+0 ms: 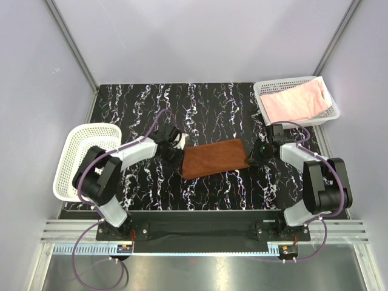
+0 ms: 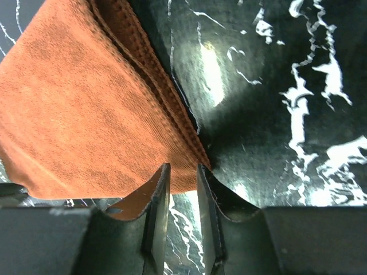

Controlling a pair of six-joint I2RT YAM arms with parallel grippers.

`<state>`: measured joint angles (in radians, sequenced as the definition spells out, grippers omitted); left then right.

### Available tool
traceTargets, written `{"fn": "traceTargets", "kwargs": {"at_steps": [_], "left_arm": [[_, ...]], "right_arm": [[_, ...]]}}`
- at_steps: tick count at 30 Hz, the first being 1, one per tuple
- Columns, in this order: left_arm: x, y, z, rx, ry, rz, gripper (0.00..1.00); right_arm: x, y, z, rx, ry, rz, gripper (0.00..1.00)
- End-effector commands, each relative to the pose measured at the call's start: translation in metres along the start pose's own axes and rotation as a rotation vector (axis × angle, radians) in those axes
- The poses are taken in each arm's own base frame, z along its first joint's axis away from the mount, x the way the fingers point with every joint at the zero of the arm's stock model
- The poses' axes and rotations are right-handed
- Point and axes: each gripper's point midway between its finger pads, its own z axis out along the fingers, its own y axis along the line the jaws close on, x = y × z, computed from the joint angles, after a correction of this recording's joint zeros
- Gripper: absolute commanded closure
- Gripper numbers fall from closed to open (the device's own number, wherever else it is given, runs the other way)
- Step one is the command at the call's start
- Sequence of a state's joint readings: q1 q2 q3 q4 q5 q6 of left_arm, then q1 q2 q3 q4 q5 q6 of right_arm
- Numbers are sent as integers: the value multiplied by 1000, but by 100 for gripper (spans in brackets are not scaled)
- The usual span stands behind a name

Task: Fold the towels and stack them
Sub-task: Fold the towel, then neatly place the folded towel into the bin

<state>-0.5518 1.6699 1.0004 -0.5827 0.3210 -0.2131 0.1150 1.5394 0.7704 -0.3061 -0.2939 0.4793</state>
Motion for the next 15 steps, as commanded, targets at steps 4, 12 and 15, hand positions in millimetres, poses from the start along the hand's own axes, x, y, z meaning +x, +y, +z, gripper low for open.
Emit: {"fn": "traceTargets", "kwargs": {"at_steps": [4,12,15], "left_arm": [[-53,13,-43,-84,-194,-93,67],[-76,14,-42,-86,-239,-127,63],[-71,21,-26,-48,-230,-184,60]], "right_arm": [[-14,25,-32,-44,-85,-18,67],[-47,51,-28,-79,-105,-150,44],[-65,49,-16,-33,-71,-233,33]]}}
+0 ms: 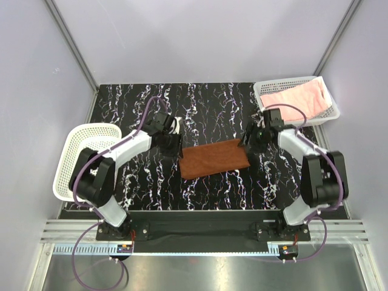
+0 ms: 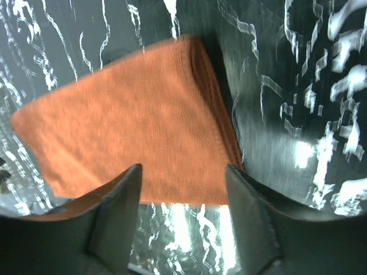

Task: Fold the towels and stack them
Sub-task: Neatly place the folded towel into the bin

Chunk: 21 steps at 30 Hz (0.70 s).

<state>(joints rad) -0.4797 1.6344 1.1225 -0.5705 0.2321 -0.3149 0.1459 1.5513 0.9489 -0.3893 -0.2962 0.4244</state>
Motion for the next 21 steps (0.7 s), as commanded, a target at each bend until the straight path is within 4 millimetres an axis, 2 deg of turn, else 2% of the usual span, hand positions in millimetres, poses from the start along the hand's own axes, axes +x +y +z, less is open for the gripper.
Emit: {"fn": "traceTargets", "kwargs": {"at_steps": [1,6,9,15,21], "left_arm": [[0,9,17,19,-12,-81,60],[6,11,39,47,23,-114,61],[9,14,45,35,42,-123,65],[8,45,51,-66,53,-144,72],[6,54,45,-99,49,-149,73]], "right_arm": [[-24,4,13,12,28,-133,30],[-32,4,27,3,70,-191,24],[-28,-8,38,20,111,-190,24],[-5,-9,45,-32,171,-179,26],[15,-9,49,-92,181,-164,30]]}}
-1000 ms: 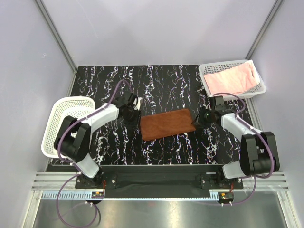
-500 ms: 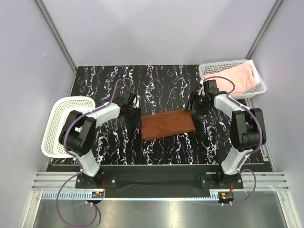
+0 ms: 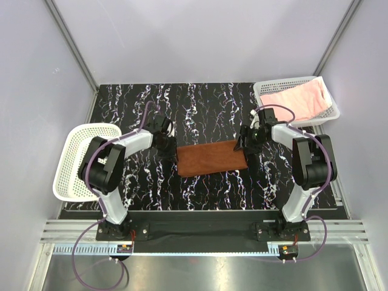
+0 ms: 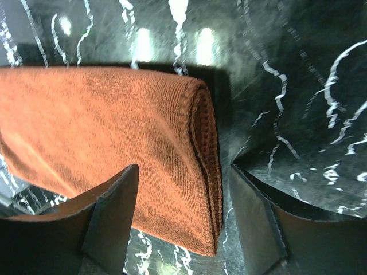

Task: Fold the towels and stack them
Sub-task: Neatly place the folded towel into the bin

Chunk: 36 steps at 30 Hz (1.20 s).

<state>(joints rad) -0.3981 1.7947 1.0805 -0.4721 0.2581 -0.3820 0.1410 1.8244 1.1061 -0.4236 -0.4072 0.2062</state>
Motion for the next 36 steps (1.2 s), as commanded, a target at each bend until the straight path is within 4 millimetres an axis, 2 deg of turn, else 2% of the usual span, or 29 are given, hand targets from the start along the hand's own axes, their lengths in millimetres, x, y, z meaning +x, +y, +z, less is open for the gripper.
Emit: {"fn": "traceTargets", "kwargs": {"at_steps": [1,3,6,13,17,18,20,26,29,31,34,35,36], "left_arm": [[-9,14,-4,-67,-35,13,72],[-12,10,-14,-62,-59,21,67],[-20,2,-33,-44,-95,35,66],[-44,-28,-78,30,-208,61,65],[-44,-58,-75,194,-228,60,65],[-35,-61,-69,232,-190,52,65],[-29,-62,-56,252,-161,34,66],[-1,-43,-20,229,-89,-28,67],[8,-49,-15,287,-67,-41,69],[8,-51,-19,296,-77,-44,68],[-6,-62,-43,309,-125,-4,68],[-13,-67,-53,320,-152,29,68],[-28,-77,-73,332,-214,61,67]], "right_arm": [[11,3,-1,-51,6,-13,32],[13,4,-3,-49,2,-12,32],[10,2,-5,-30,-12,-2,34],[16,9,4,-93,45,-2,39],[15,9,6,-98,46,-11,43],[16,9,7,-99,49,-6,46],[16,10,6,-104,48,-10,47],[16,4,0,-67,39,-24,55],[16,8,-1,-88,36,-37,60],[15,10,-3,-98,27,-42,65],[16,13,-5,-119,23,-49,79],[15,16,-5,-125,22,-48,86],[16,16,-4,-132,25,-45,89]]}}
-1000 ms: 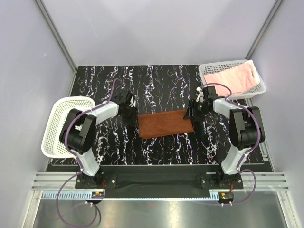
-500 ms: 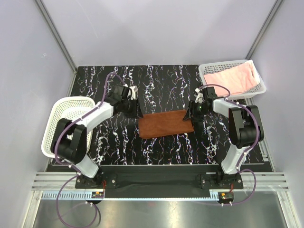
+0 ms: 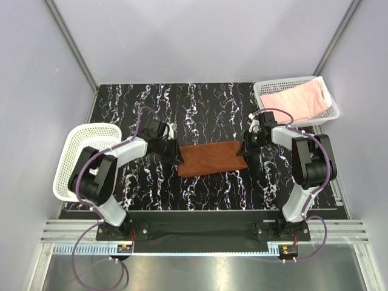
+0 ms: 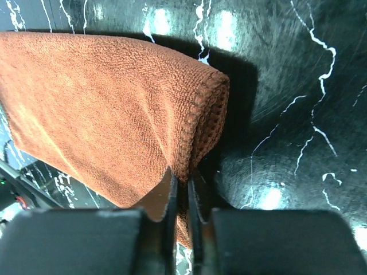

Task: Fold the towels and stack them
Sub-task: Neatly place the folded towel into the bin

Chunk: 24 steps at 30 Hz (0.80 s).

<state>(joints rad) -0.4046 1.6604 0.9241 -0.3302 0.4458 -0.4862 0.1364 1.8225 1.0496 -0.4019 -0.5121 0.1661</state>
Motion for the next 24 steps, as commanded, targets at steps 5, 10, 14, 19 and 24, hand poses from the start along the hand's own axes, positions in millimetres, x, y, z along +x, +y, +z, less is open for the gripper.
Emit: {"fn": "traceTargets", "kwargs": {"at_steps": [5,10,14,19,24], "left_arm": [[-71,-68,-91,55,-276,240,65],[-75,-62,-115,7,-335,283,63],[-73,-57,-117,-2,-321,298,63],[-68,-58,-111,22,-300,308,63],[-60,-49,-97,24,-249,305,63]], "right_arm": [[-17,9,-25,32,-33,-59,100],[-38,4,-53,168,-1,-76,100],[-85,17,-80,212,-74,-157,100],[-117,6,-87,285,-34,-212,100],[-168,-21,-110,380,-78,-224,100]]}}
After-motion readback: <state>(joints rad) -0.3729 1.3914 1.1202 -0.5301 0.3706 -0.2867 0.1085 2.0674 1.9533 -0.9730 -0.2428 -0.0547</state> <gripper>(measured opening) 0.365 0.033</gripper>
